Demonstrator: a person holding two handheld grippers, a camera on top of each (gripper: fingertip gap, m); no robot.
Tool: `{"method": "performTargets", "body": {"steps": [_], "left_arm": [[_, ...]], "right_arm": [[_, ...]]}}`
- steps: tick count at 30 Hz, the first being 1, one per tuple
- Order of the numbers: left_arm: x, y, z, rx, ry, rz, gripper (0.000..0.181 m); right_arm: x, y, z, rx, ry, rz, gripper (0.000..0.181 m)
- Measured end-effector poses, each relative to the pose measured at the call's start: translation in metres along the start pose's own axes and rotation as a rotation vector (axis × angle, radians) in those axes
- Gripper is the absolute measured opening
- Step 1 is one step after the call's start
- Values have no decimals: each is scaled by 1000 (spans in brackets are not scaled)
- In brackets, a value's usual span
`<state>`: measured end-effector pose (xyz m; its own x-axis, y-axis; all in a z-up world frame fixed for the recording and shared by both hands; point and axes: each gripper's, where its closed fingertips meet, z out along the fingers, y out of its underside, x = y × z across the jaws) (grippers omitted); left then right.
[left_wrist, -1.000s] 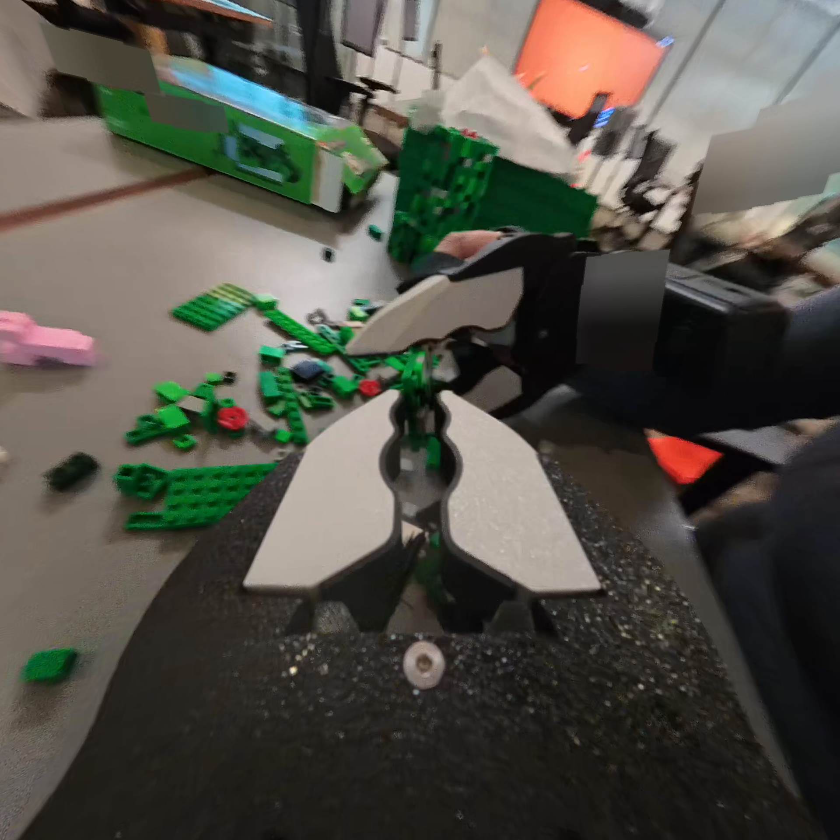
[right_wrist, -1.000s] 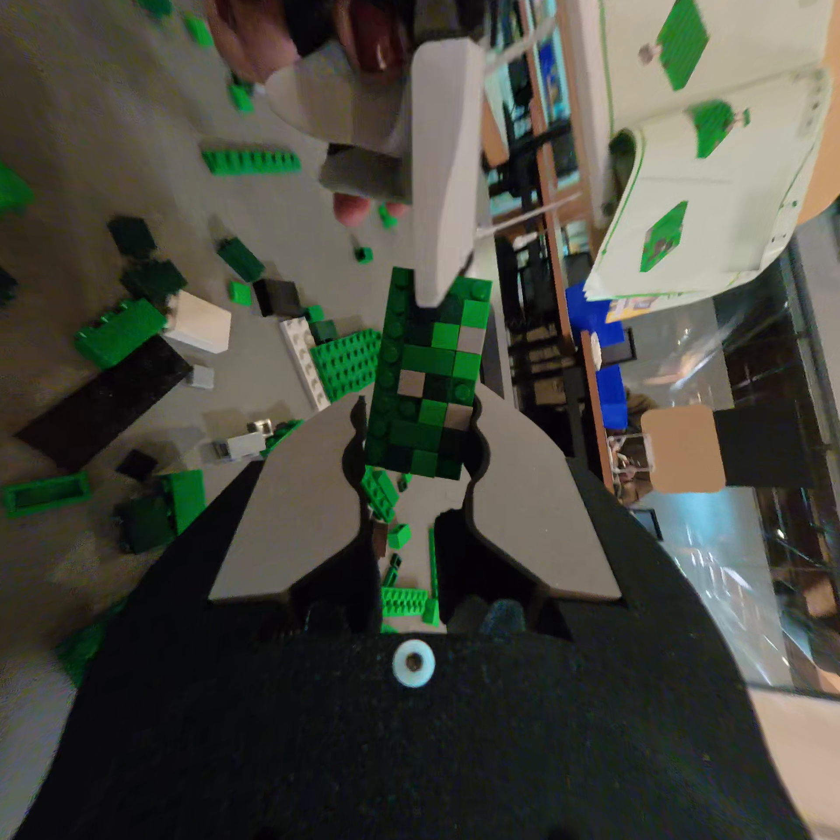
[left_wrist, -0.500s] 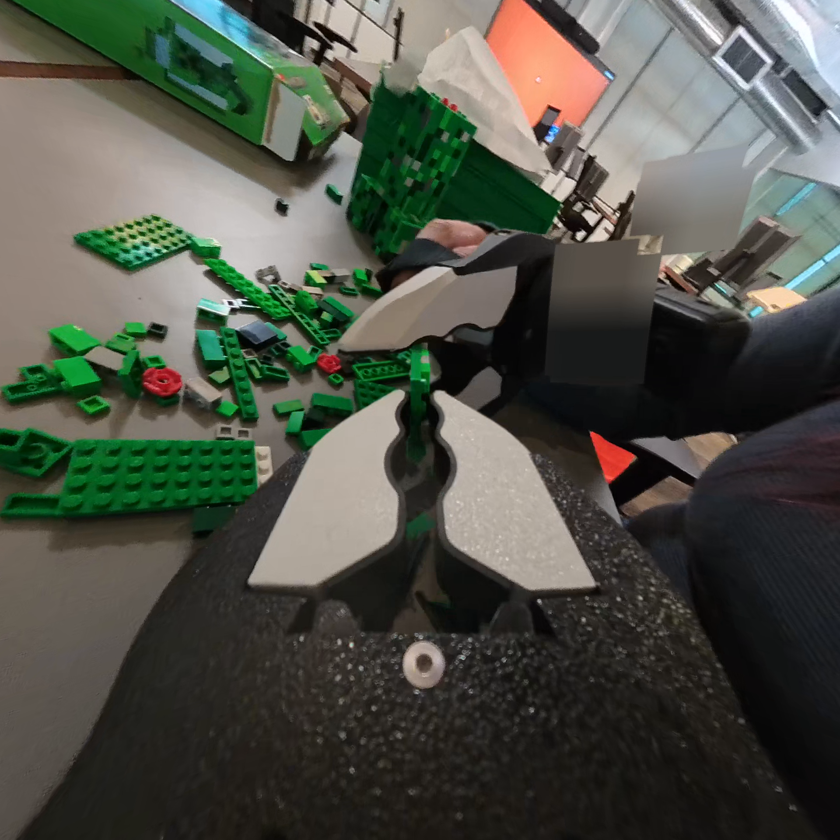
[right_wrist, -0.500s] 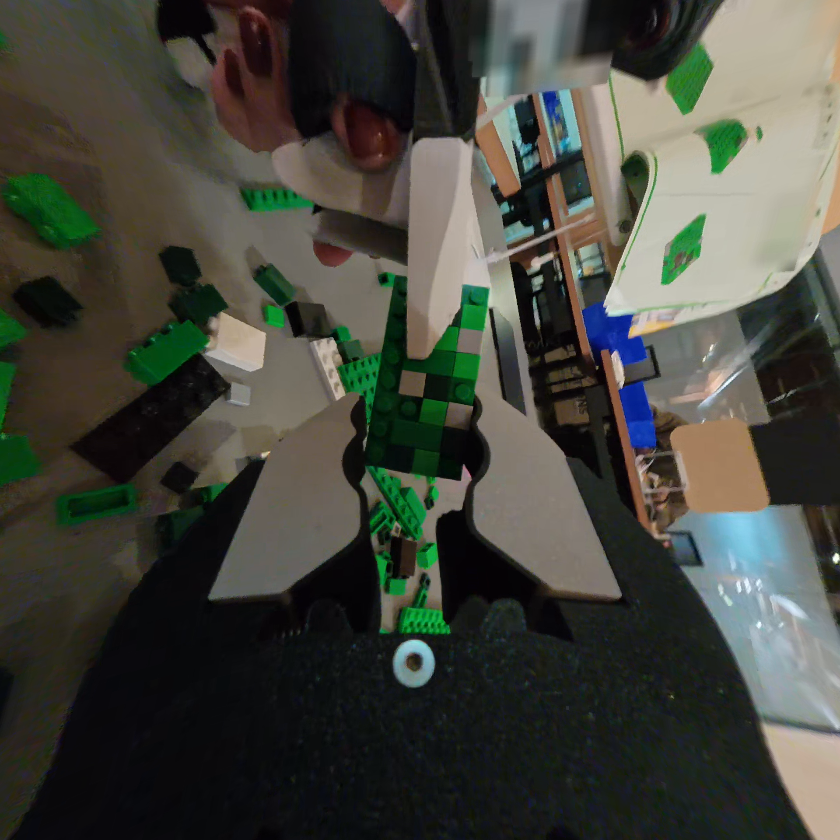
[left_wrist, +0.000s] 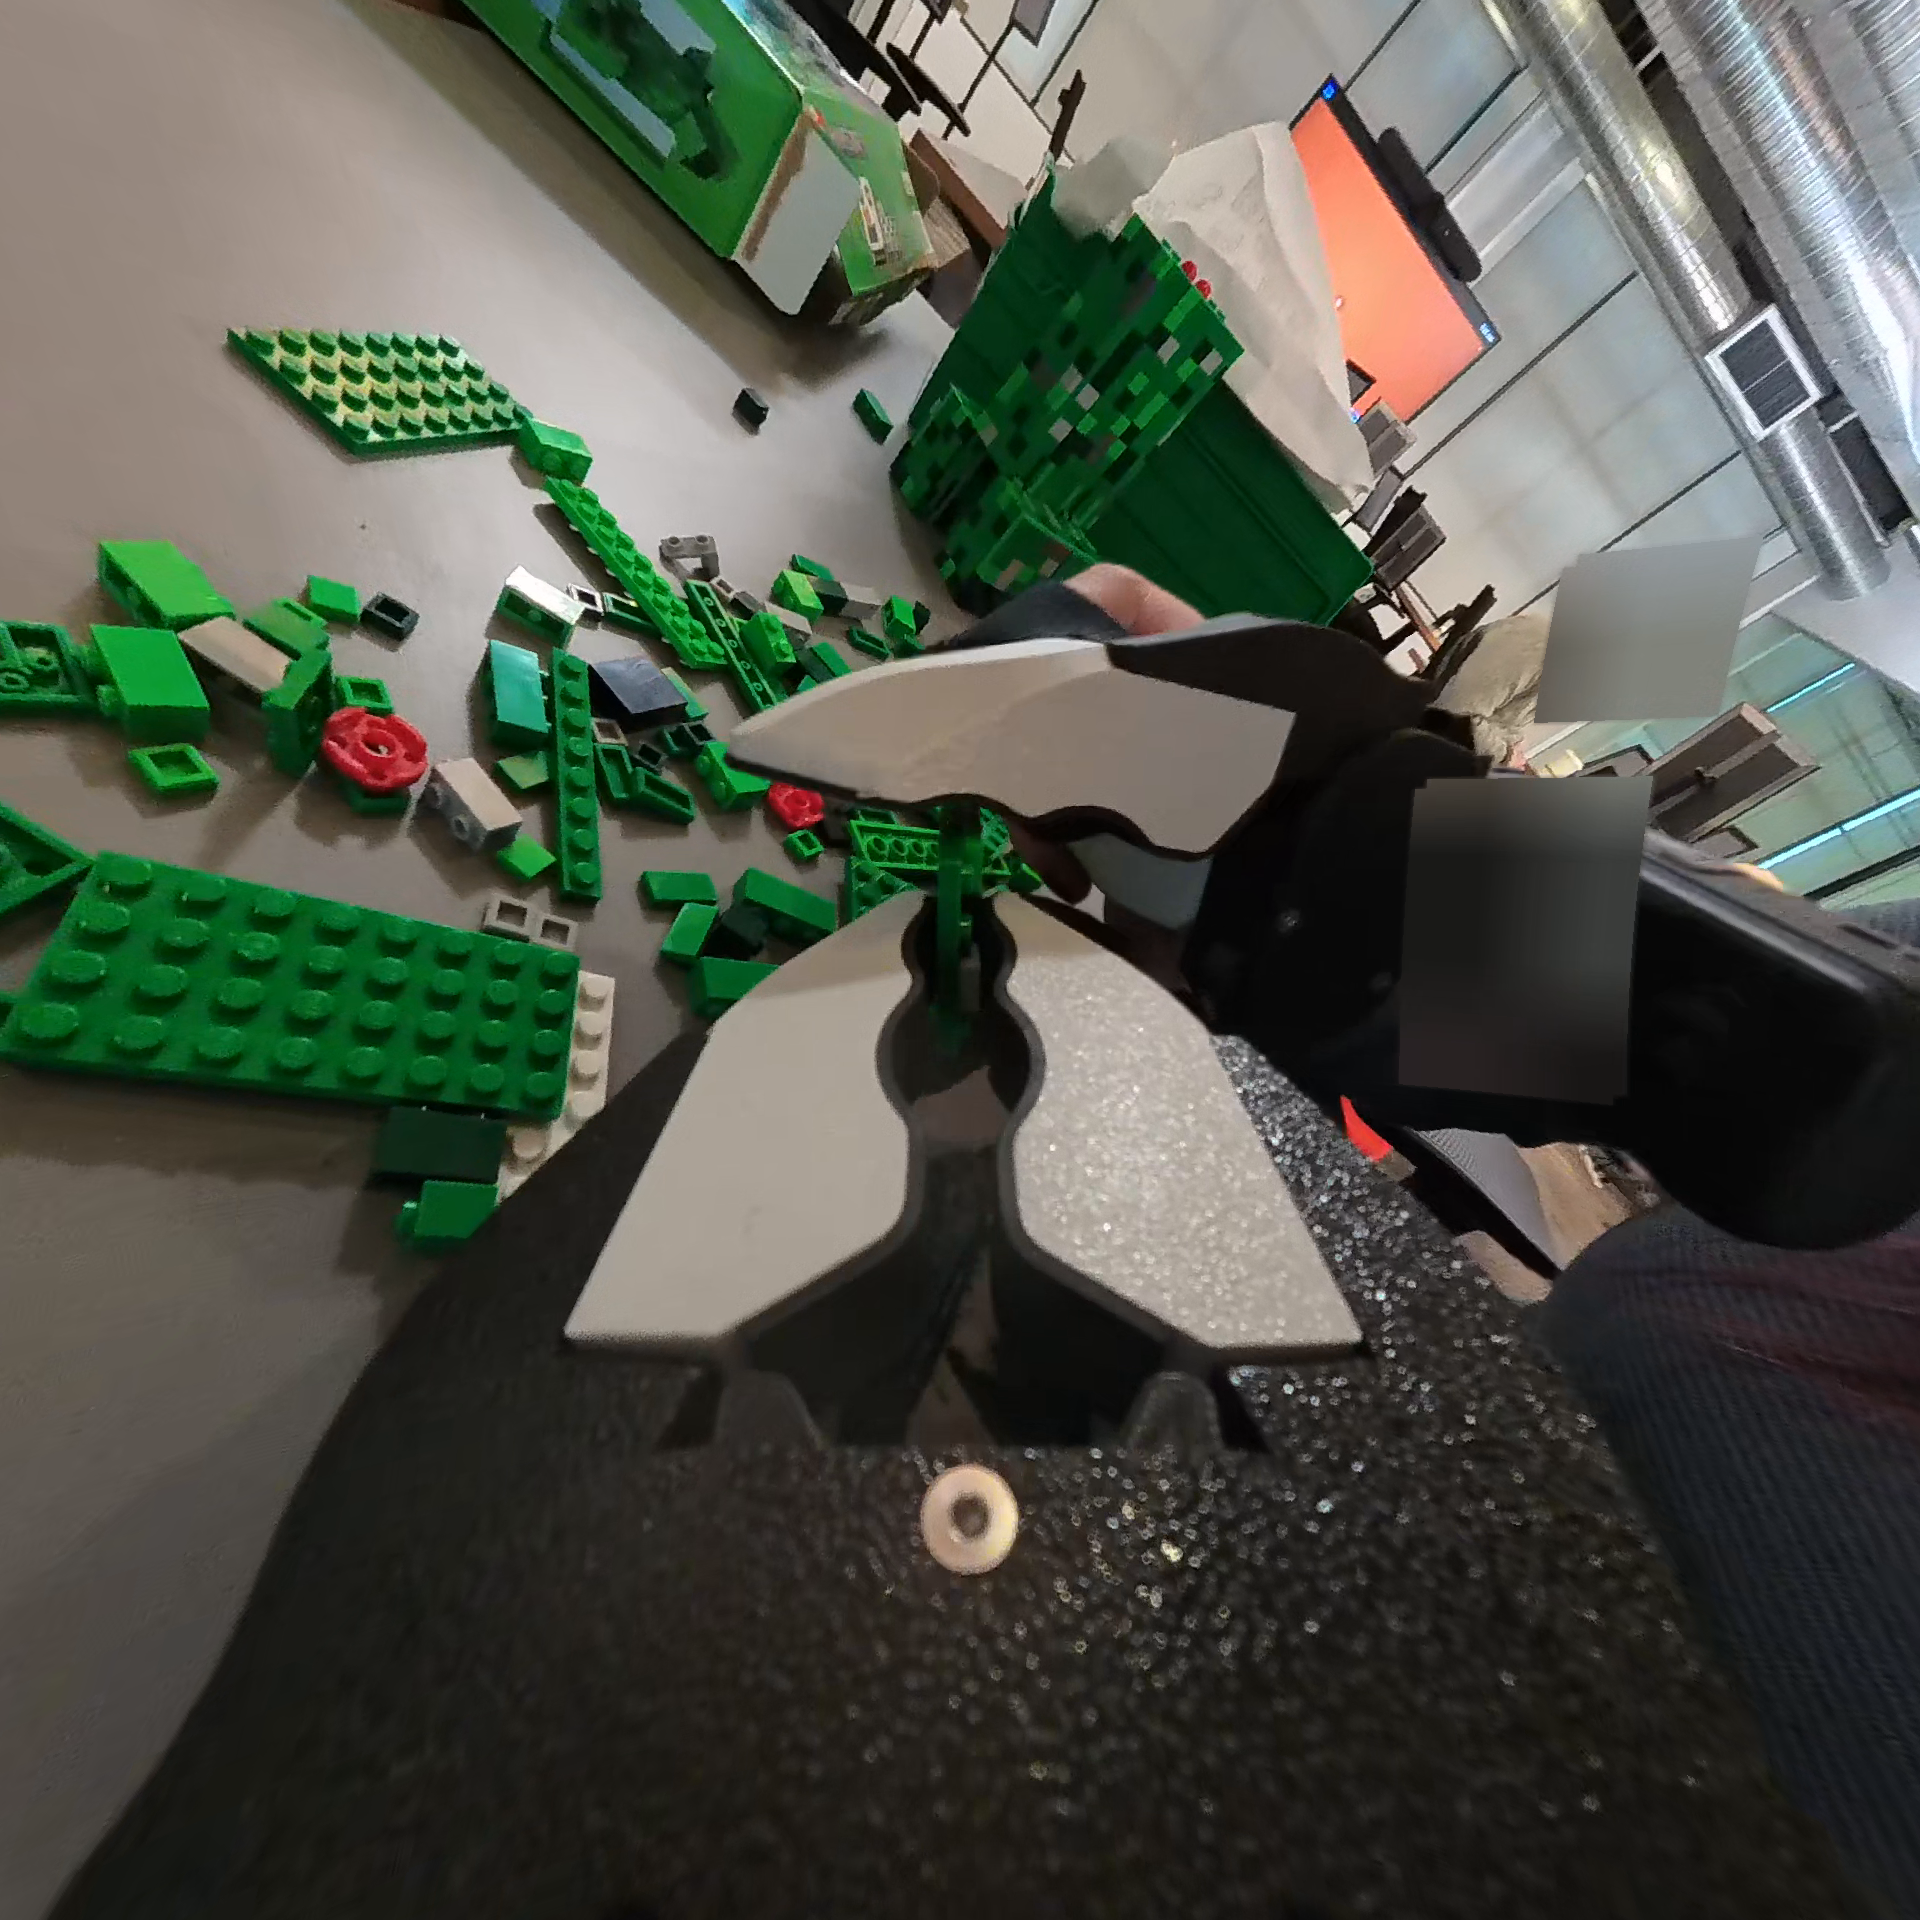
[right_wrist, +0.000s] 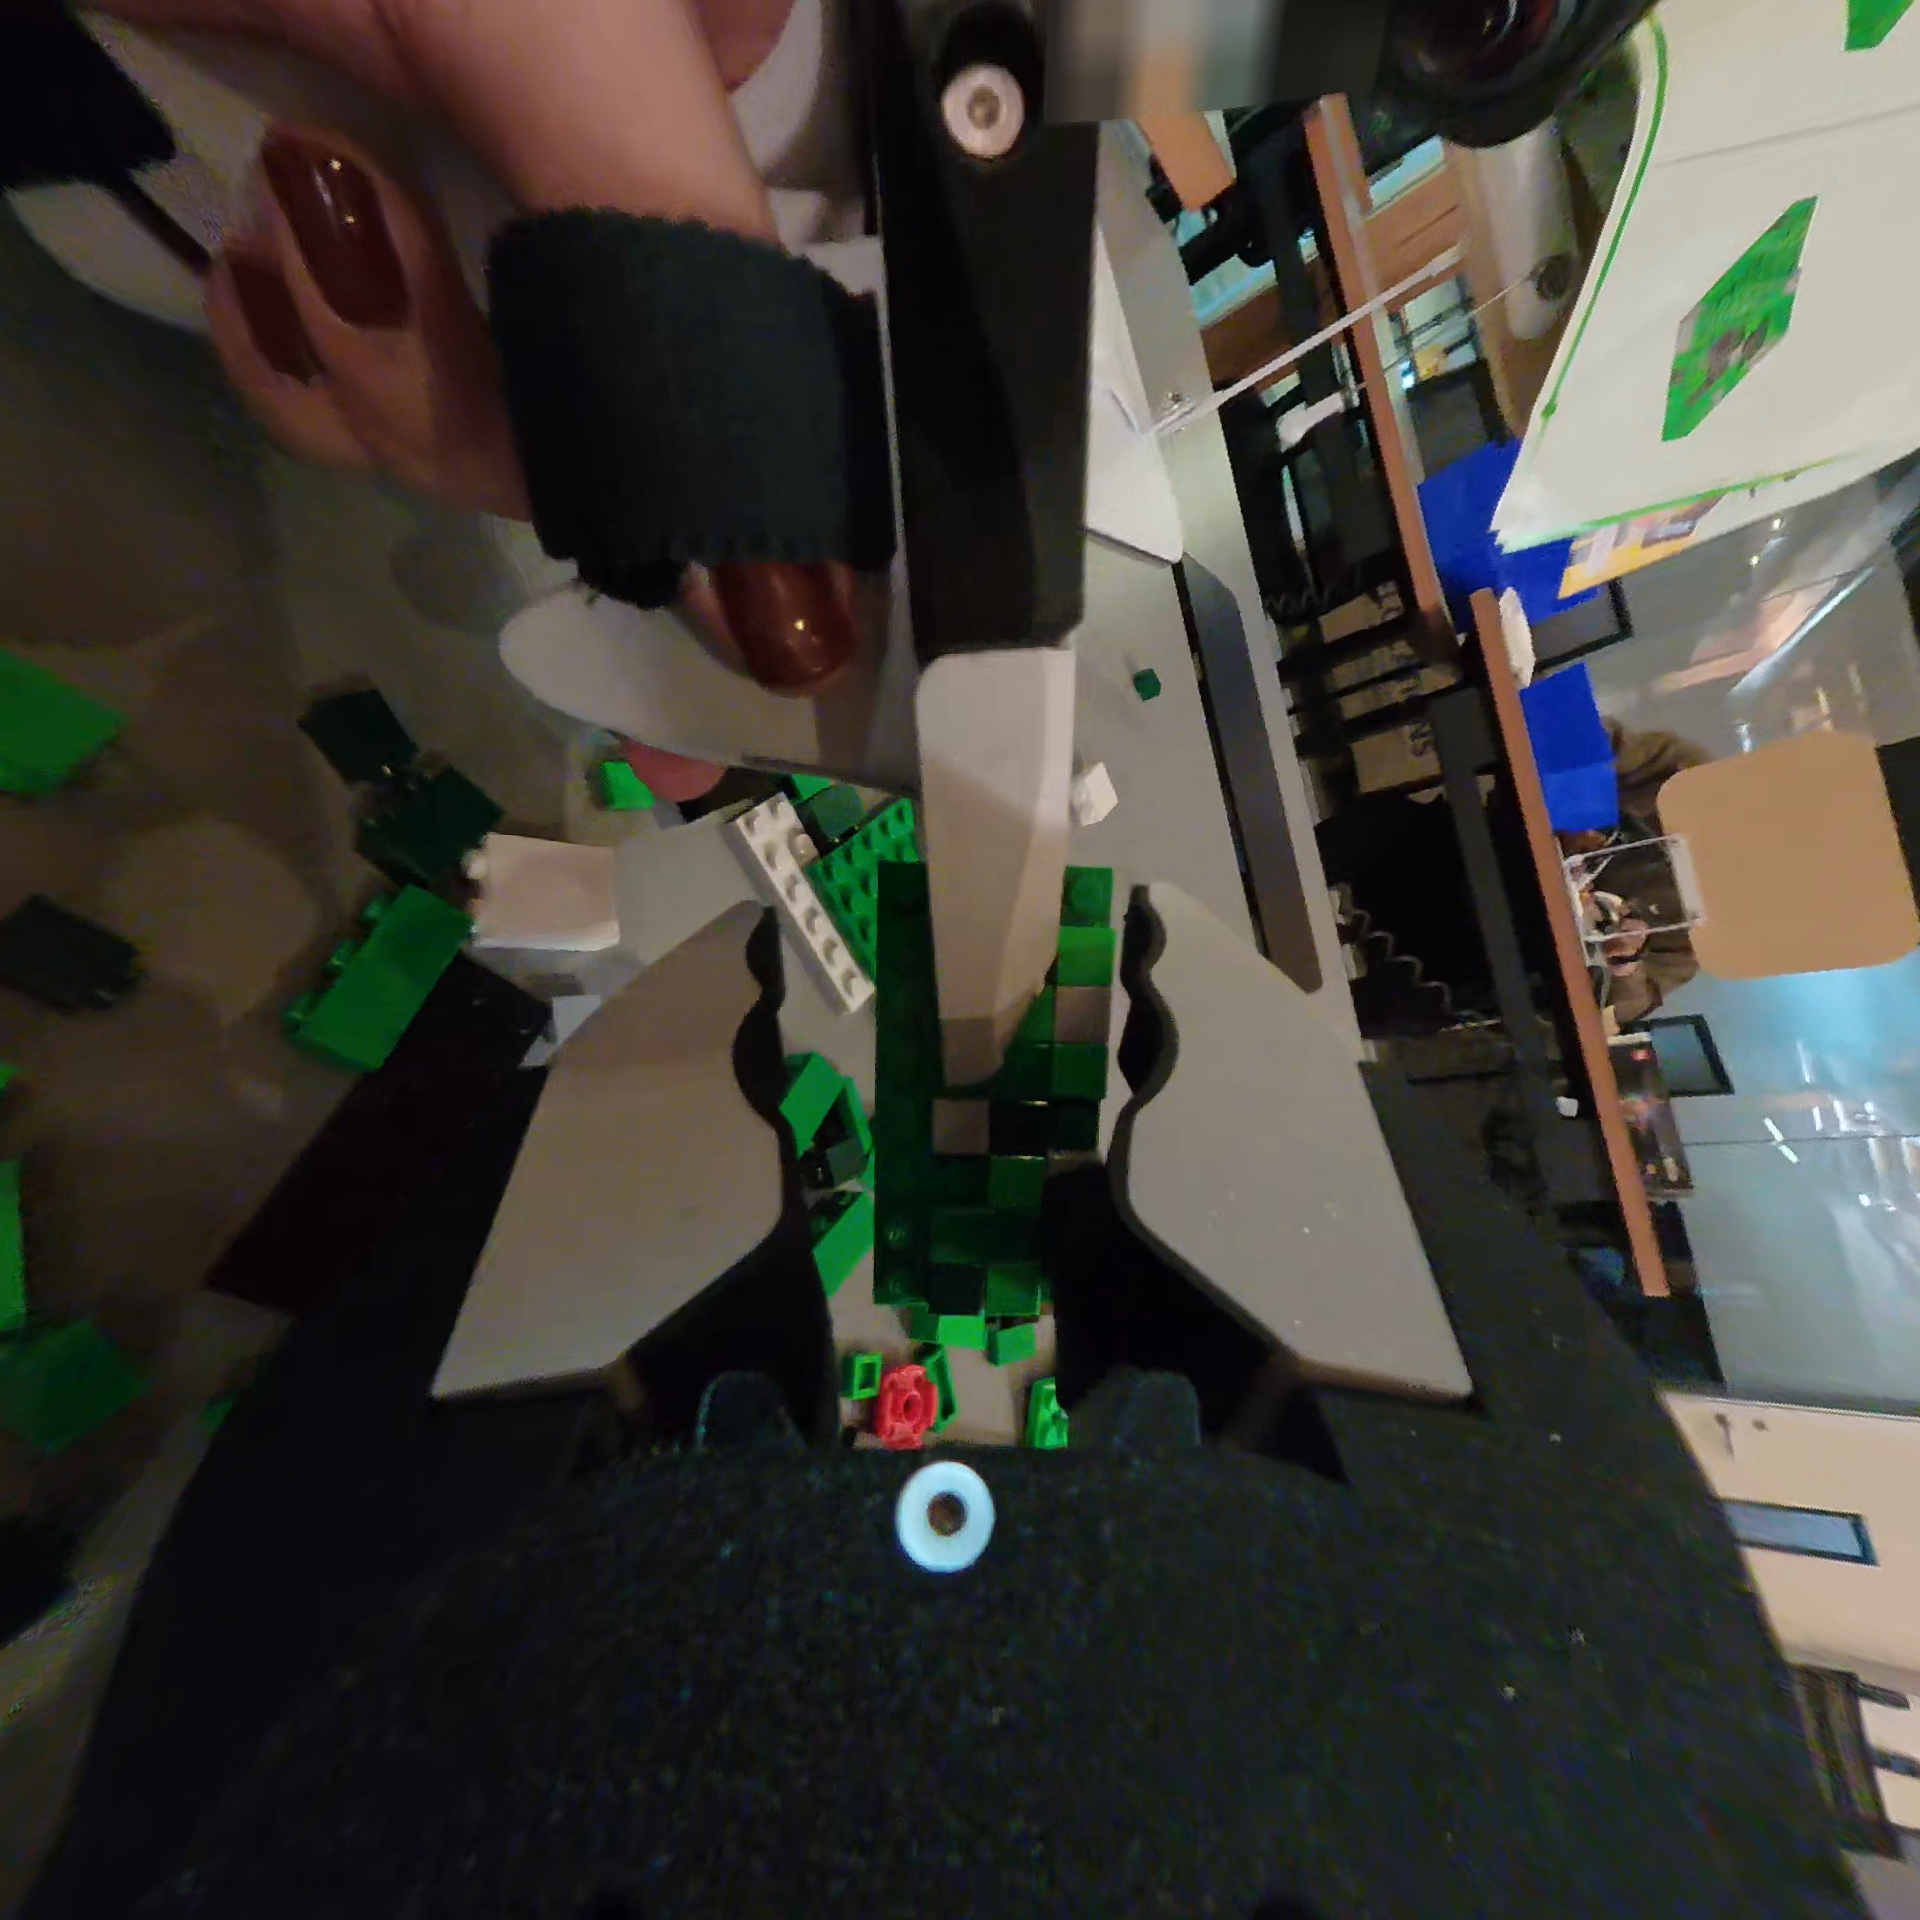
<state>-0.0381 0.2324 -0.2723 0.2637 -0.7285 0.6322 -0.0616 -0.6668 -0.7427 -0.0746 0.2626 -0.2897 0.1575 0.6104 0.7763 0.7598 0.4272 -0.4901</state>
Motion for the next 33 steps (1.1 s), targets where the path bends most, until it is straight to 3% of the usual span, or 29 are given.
{"method": "performTargets", "body": {"steps": [4,12,17,25,29,33], "left_arm": [[-2,-1,-1,-9,-38,43,6],[-5,2,-2,-53,-102,106,6],[-3,9,6,-83,-100,120,6],[-3,1,0,-30,-73,65,6],[-4,5,2,-51,-85,71,6],[-6,9,5,-60,-82,61,6]], "right_arm": [[-4,4,5,-54,-7,10,75],[-4,7,10,-103,15,22,73],[-6,9,9,-128,19,-50,62],[0,11,8,-133,42,-18,66],[-4,10,10,-134,44,-36,62],[1,12,10,-126,61,-15,41]]}}
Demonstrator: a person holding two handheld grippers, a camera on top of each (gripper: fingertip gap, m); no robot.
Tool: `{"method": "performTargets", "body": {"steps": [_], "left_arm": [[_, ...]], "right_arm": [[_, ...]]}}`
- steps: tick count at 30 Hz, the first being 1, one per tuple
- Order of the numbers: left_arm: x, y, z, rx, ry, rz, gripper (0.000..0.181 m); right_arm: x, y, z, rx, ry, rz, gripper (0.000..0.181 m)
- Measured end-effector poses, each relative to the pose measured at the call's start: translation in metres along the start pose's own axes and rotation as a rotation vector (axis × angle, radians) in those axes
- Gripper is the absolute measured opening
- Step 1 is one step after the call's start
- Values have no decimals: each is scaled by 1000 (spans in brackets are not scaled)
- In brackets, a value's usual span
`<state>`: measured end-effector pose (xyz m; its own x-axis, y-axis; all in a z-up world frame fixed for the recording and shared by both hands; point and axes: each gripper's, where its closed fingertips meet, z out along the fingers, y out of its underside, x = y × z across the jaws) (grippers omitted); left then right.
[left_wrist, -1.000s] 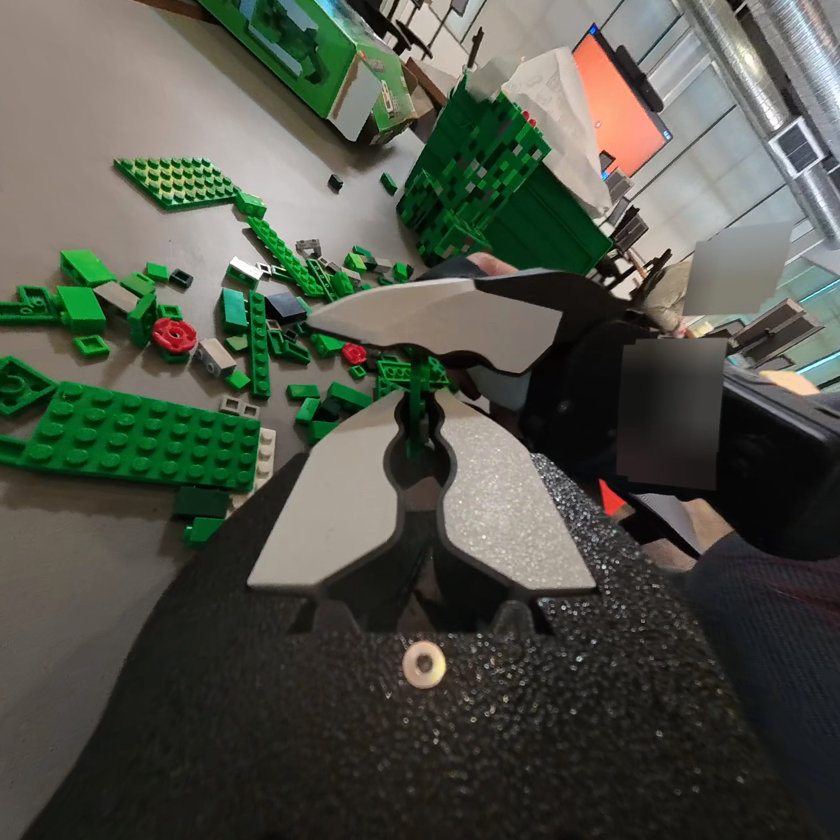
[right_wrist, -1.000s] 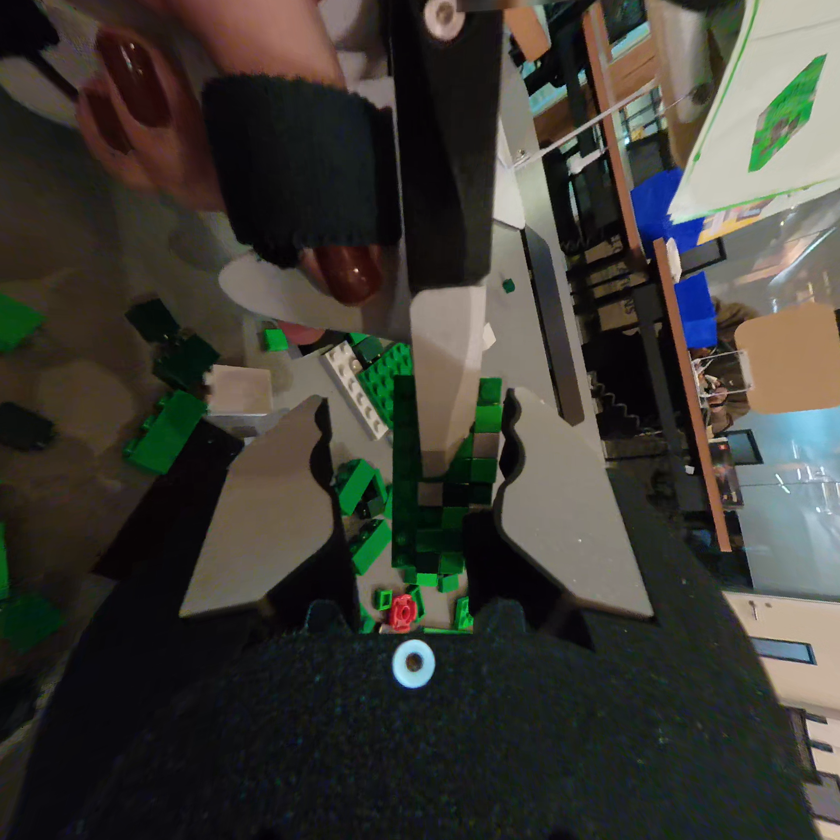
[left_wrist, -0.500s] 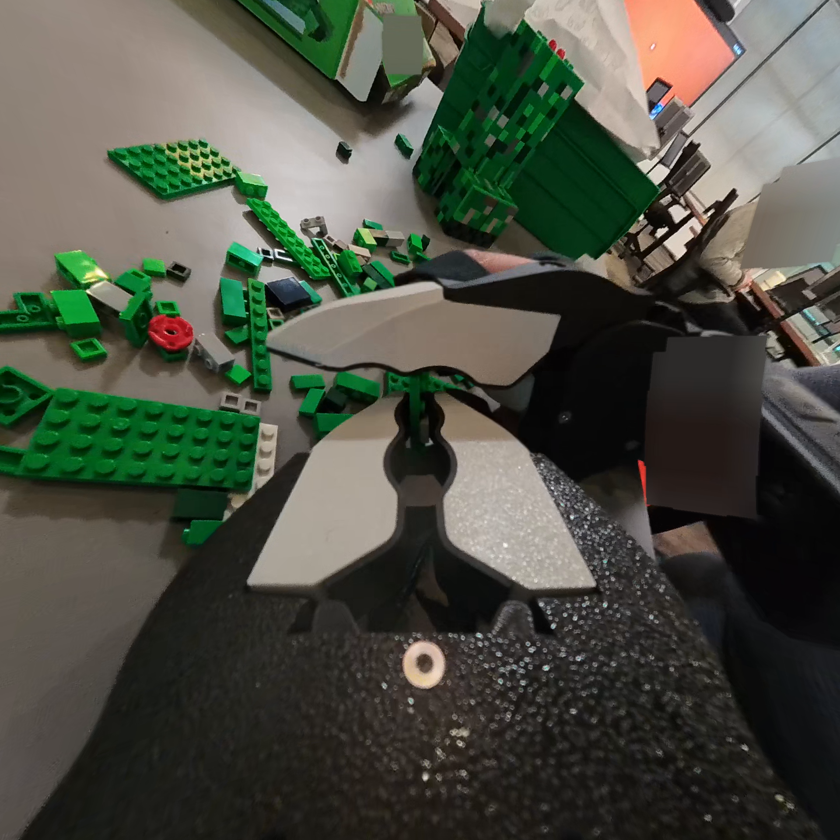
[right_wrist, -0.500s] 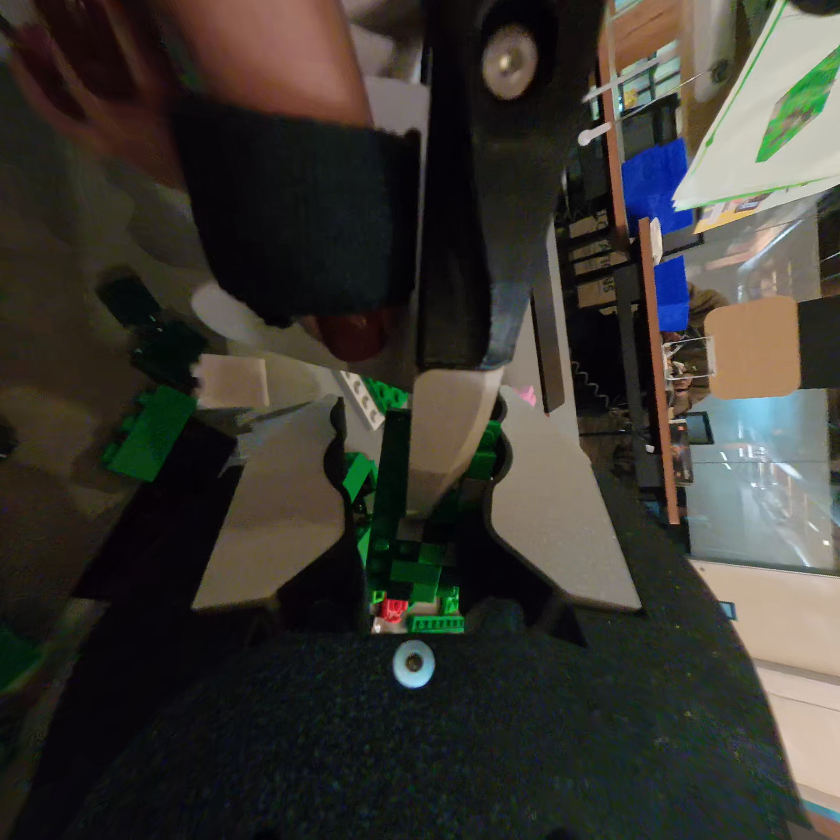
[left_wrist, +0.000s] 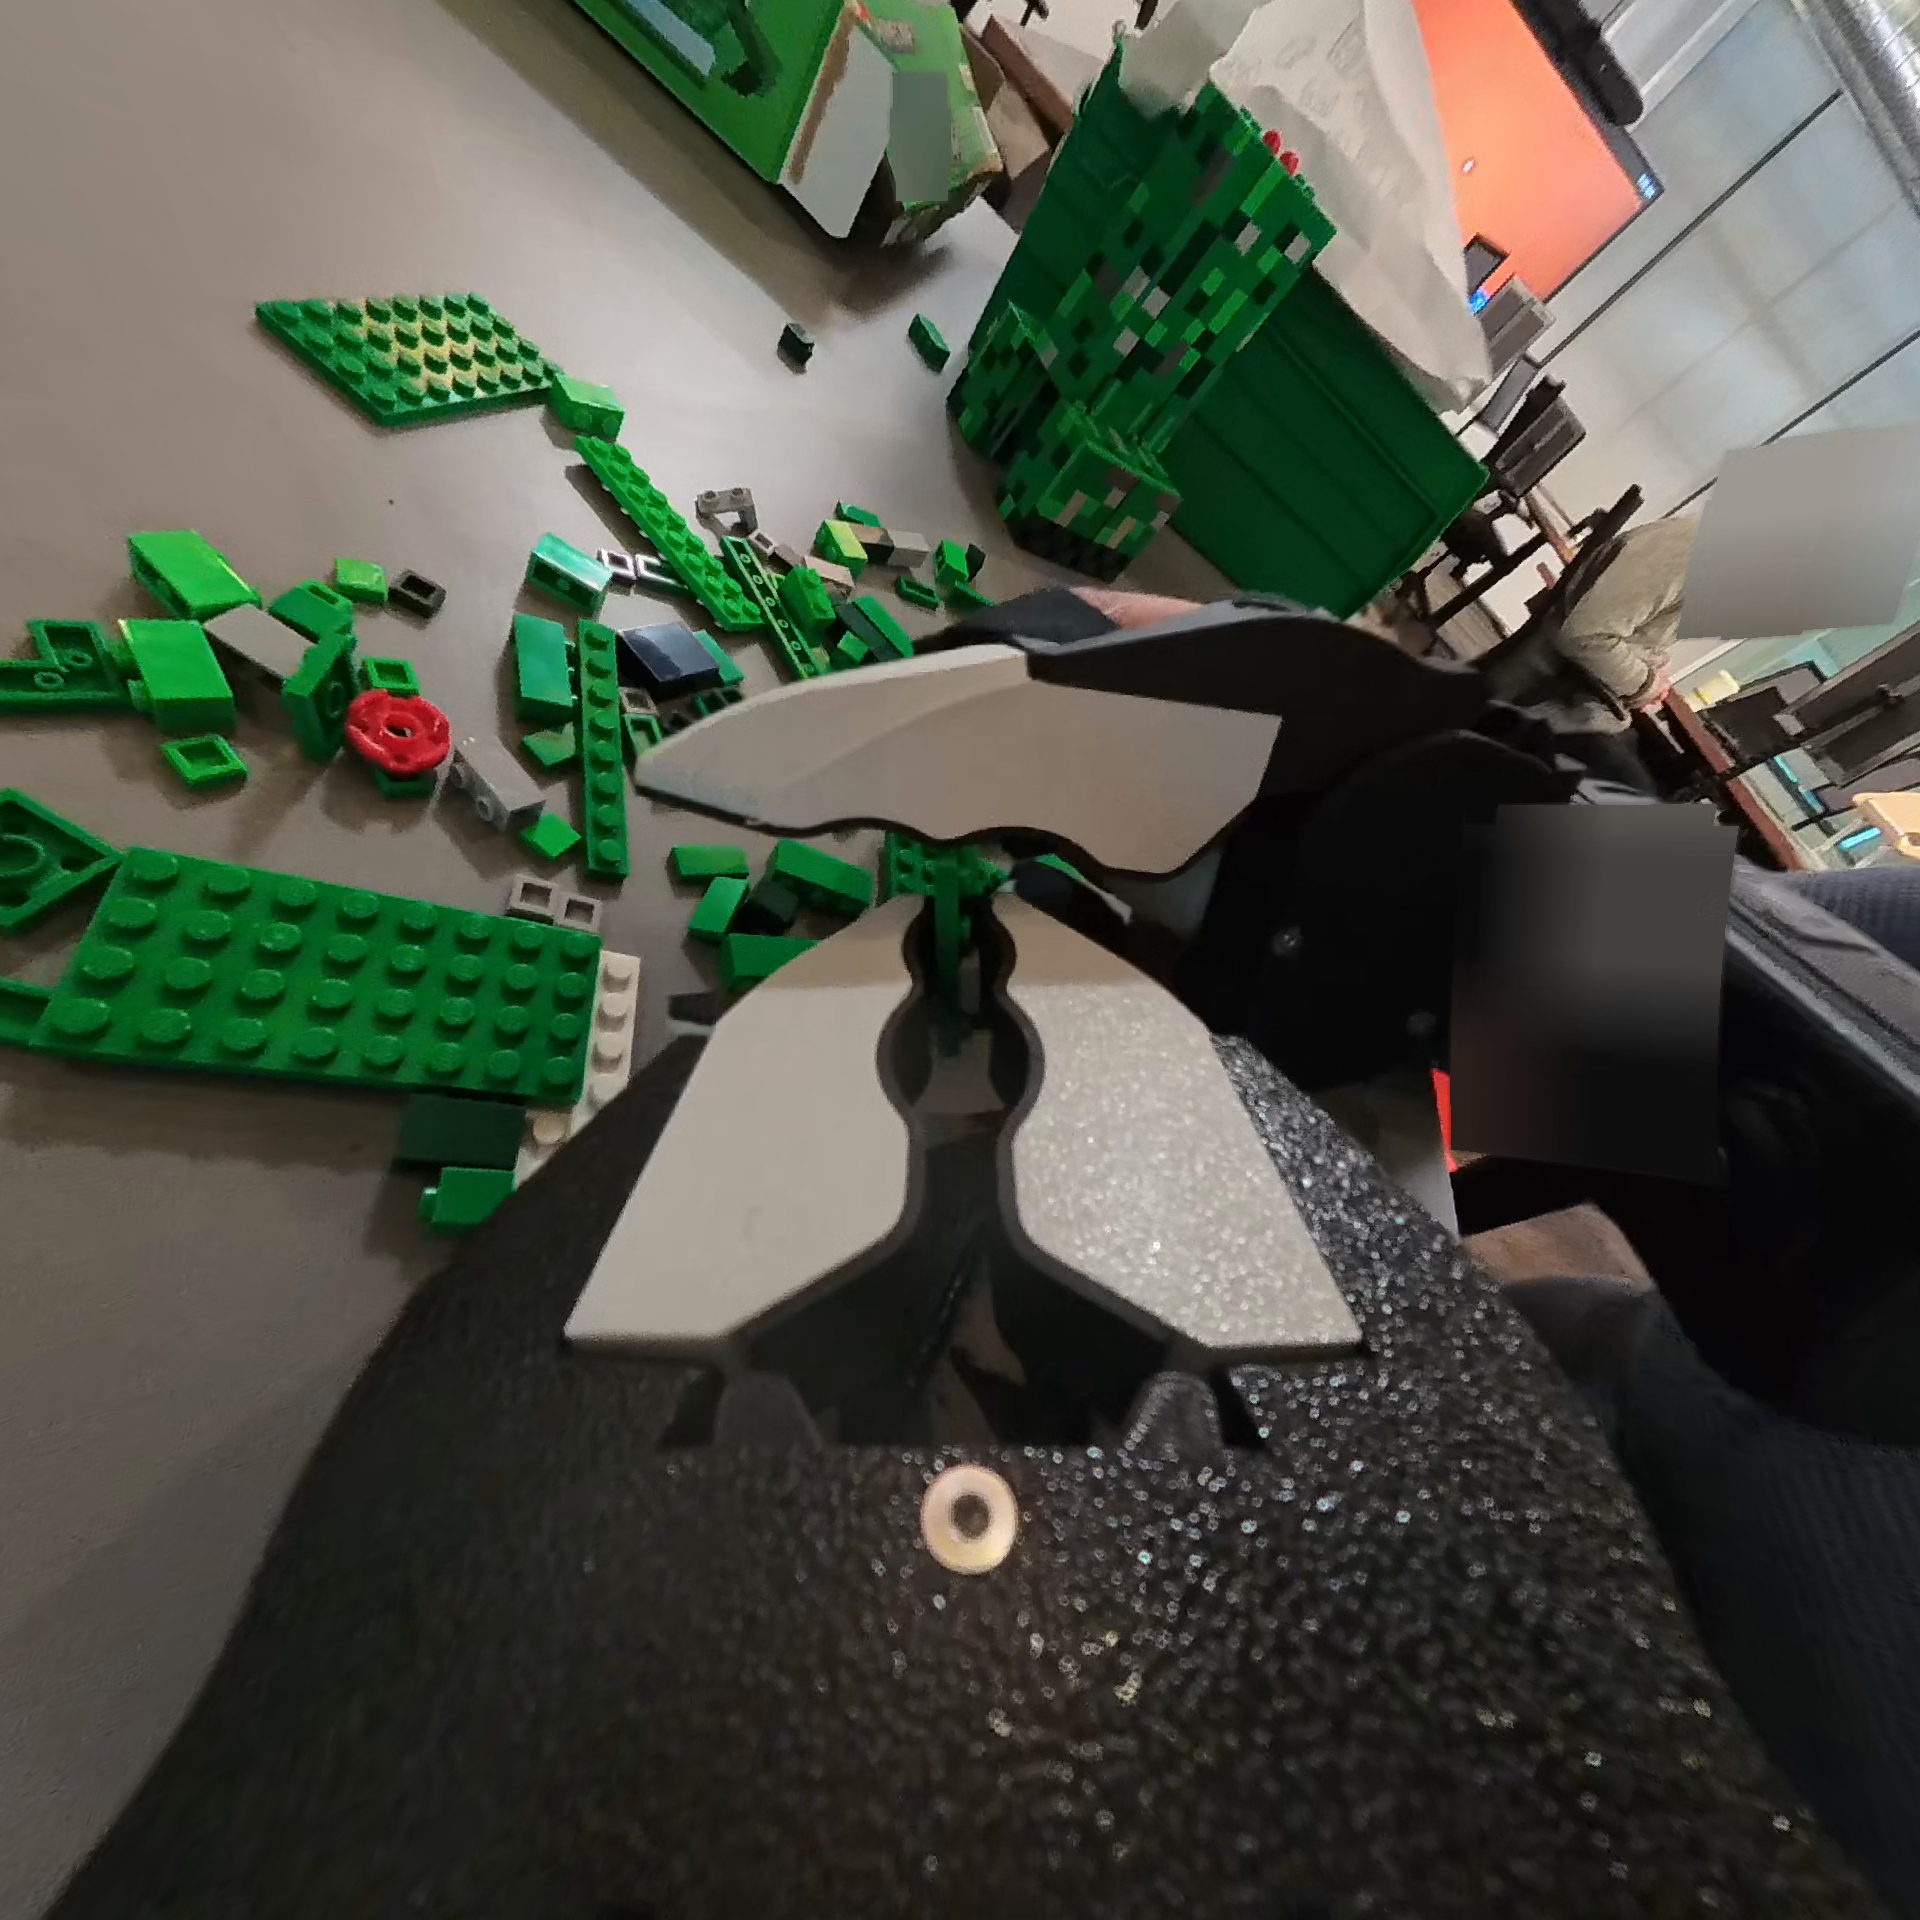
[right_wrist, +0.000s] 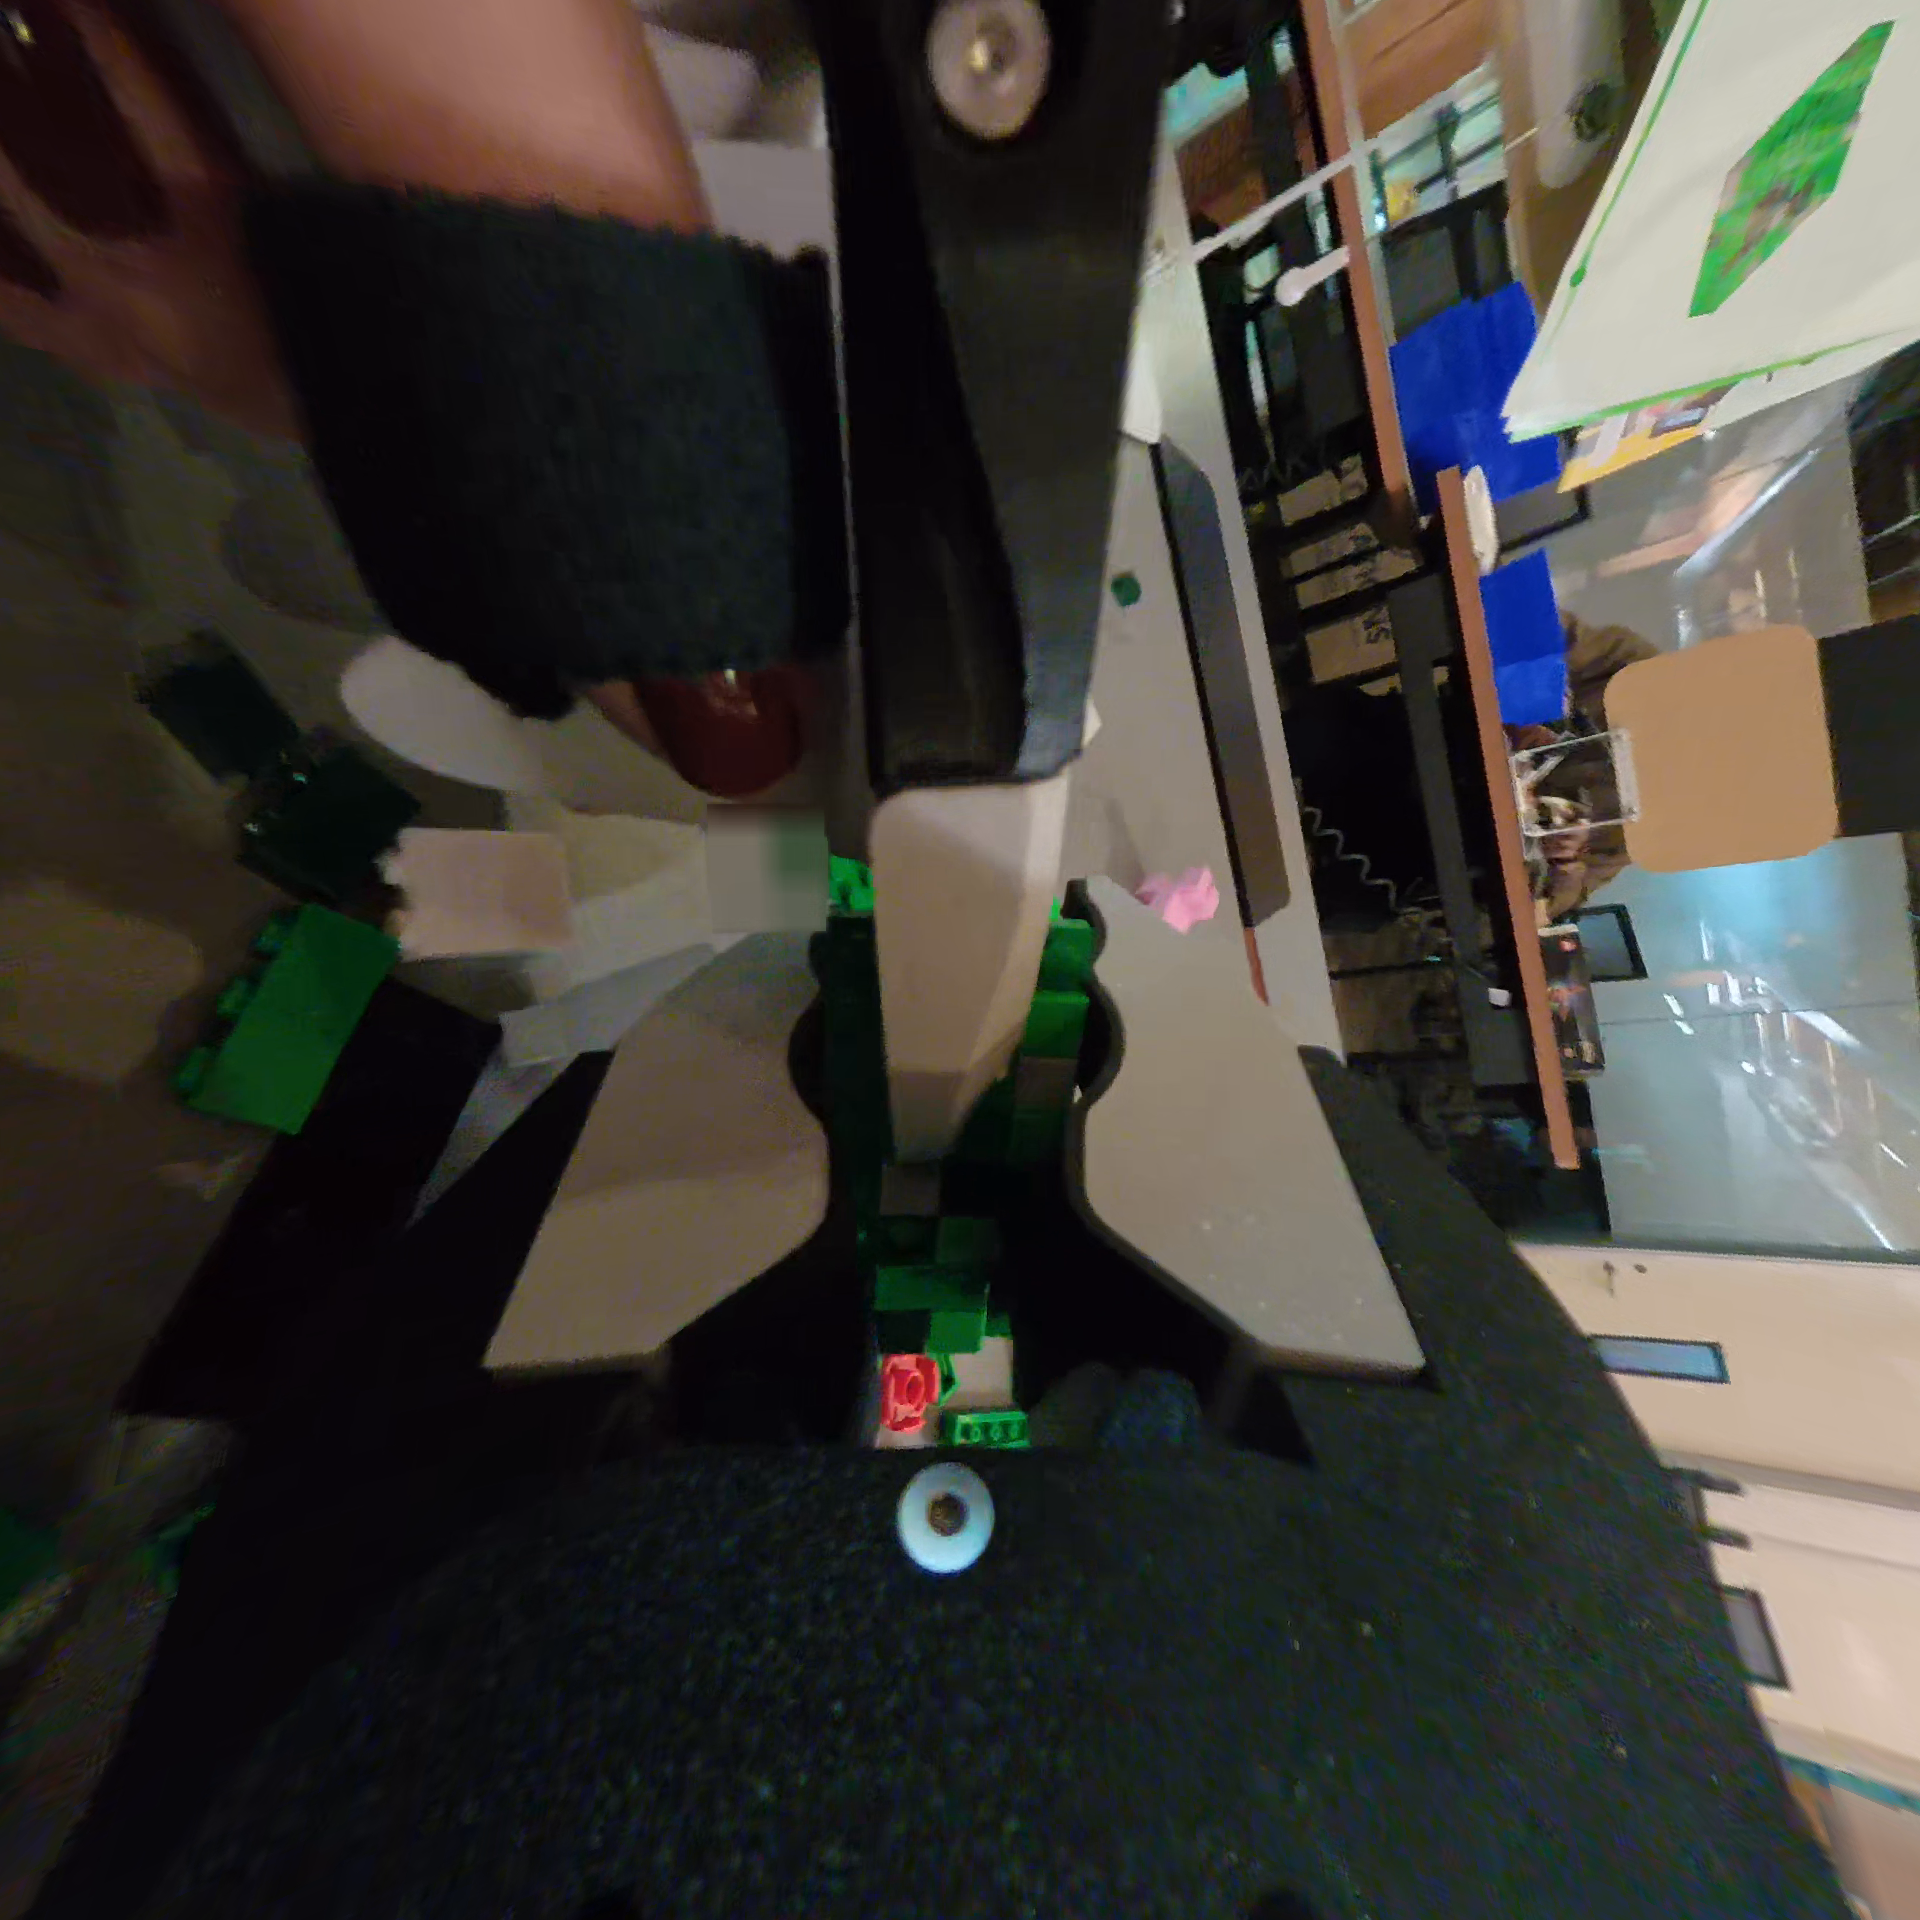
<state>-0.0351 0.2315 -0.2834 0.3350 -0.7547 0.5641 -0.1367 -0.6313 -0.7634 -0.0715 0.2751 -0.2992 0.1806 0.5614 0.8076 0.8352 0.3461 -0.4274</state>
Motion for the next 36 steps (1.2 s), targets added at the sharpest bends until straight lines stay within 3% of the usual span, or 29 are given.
{"method": "performTargets", "body": {"steps": [8,18,36], "left_arm": [[-3,3,3,8,49,-50,5],[-6,-6,-4,65,148,-210,9],[-9,-6,-5,64,175,-317,10]], "right_arm": [[-7,5,4,-3,-42,28,41],[17,-1,9,-19,226,-133,38],[20,-1,10,-56,321,-264,40]]}}
